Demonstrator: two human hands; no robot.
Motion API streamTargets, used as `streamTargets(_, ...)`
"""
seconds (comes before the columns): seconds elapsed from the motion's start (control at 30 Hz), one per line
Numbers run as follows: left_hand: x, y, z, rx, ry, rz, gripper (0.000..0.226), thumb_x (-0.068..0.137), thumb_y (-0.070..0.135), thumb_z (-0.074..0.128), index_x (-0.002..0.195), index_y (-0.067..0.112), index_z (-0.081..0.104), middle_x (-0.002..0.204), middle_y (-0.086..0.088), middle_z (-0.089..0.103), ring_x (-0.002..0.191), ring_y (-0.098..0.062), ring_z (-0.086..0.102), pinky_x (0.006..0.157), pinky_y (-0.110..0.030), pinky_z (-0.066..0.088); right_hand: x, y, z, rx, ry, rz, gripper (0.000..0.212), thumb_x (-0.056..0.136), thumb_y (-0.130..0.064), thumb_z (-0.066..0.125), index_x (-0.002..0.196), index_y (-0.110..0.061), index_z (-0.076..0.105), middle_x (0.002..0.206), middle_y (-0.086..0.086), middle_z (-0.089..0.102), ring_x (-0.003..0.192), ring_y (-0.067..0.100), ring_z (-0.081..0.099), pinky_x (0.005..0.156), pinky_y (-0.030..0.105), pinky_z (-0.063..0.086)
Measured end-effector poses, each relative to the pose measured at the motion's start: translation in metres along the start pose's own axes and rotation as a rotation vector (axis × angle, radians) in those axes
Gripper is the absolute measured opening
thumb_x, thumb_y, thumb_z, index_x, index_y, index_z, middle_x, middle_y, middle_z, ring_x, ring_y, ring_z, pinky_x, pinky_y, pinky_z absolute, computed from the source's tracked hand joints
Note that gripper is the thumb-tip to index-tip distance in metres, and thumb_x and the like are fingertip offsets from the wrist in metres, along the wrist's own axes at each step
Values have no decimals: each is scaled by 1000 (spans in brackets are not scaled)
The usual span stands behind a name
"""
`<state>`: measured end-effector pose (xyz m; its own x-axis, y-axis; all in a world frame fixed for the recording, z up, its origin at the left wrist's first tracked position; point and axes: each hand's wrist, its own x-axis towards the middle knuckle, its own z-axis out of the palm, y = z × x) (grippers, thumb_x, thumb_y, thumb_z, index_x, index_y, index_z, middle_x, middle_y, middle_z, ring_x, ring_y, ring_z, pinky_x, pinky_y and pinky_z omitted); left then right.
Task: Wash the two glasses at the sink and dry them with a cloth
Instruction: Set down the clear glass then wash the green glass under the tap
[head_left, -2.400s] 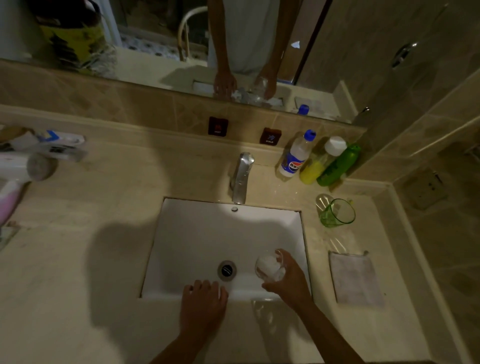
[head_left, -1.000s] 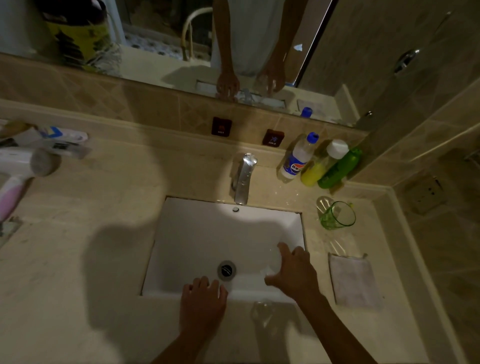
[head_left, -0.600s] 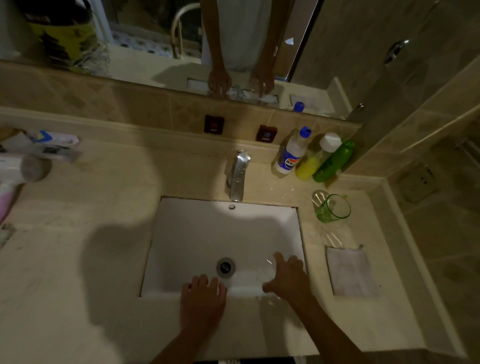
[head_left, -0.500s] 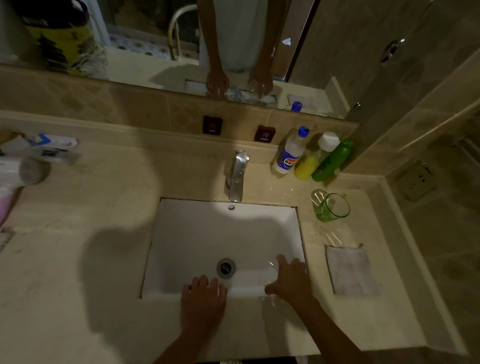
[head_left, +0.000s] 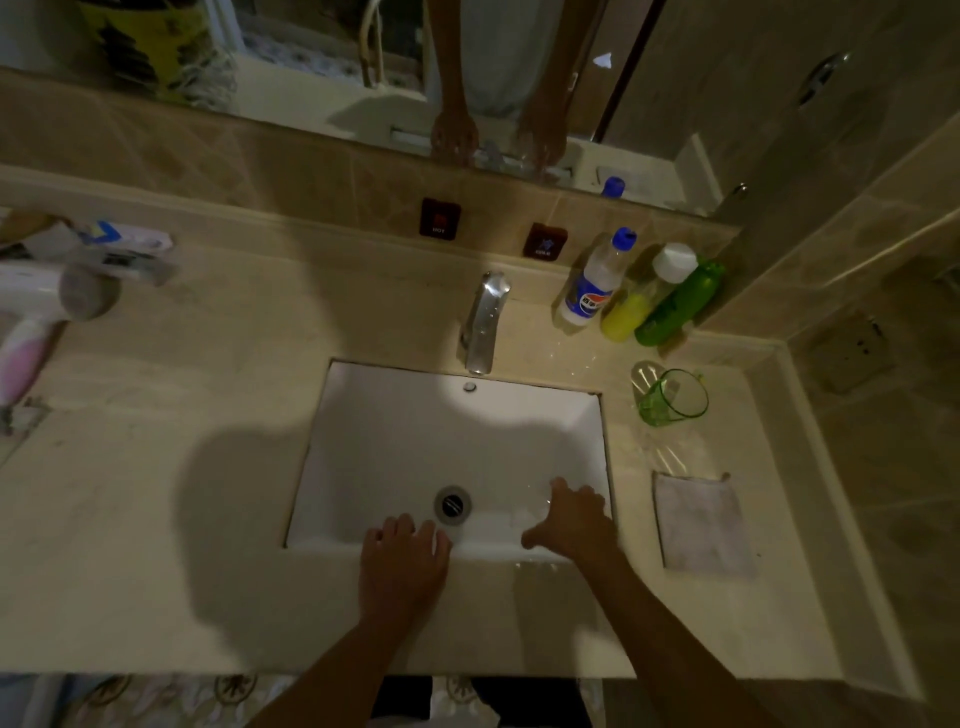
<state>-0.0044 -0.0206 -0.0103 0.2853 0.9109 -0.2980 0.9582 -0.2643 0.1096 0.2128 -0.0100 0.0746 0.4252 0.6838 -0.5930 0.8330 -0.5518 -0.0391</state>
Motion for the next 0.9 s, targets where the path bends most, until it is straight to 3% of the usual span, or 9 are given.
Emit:
streamTargets(0.13, 3, 1, 7, 2, 43, -16, 22, 87, 31, 49, 75, 20, 63, 73, -10, 58, 71, -30, 57, 68, -41, 40, -4, -2, -1, 63, 134, -45, 97, 61, -59, 78, 139, -26, 31, 132, 12, 43, 121, 30, 44, 84, 36, 46)
streamTargets(0.2, 4, 1, 11, 5, 96, 6, 13, 82, 27, 57, 74, 19, 63, 69, -10, 57, 68, -30, 57, 66, -40, 41, -4, 0, -2, 56, 85, -44, 96, 62, -57, 78, 139, -24, 31, 133, 13, 42, 123, 31, 44, 87, 38, 47)
streamTargets(0.27, 4, -1, 14, 56, 132, 54, 14, 79, 23, 53, 75, 17, 65, 66, -9, 58, 65, -29, 57, 65, -39, 43, -2, 4, -1, 19, -14, -24, 94, 64, -53, 80, 139, -19, 34, 135, 15, 43, 125, 33, 42, 94, 42, 48)
streamTargets(0.4, 2, 0, 16, 93, 78, 61, 26, 77, 24, 45, 83, 16, 69, 69, -6, 63, 66, -28, 61, 69, -39, 47, -2, 14, 10, 106, 76, -62, 93, 60, -57, 77, 136, -25, 33, 128, 12, 45, 119, 30, 44, 80, 35, 46)
streamTargets(0.5, 0, 12, 10, 67, 80, 4, 30, 81, 28, 41, 86, 18, 69, 74, -6, 65, 71, -28, 62, 73, -41, 44, 0, 23, 10, 120, -9, -69, 95, 60, -53, 80, 138, -23, 35, 131, 13, 45, 122, 31, 45, 88, 39, 48)
streamTargets(0.6, -2, 34, 2, 89, 118, -19, 24, 79, 23, 45, 82, 17, 68, 74, -7, 62, 71, -29, 60, 73, -42, 43, 3, 43, 11, 357, 12, -140, 98, 56, -46, 84, 139, -23, 37, 126, 9, 53, 117, 27, 53, 88, 35, 53)
streamTargets(0.73, -9, 71, -3, 16, 33, -86, 36, 80, 29, 39, 80, 18, 73, 78, -8, 66, 77, -30, 67, 81, -51, 46, 2, 87, 3, 766, 111, -218, 94, 52, -23, 94, 132, -19, 44, 115, 0, 59, 103, 15, 60, 72, 9, 46)
streamTargets(0.9, -17, 99, -10, 10, -132, -131, 62, 88, 41, 19, 99, 21, 77, 100, -6, 73, 102, -28, 68, 102, -58, 35, 15, 151, -24, 1055, 229, -180, 84, 52, -8, 96, 123, -10, 51, 113, 5, 61, 101, 22, 64, 83, 35, 56)
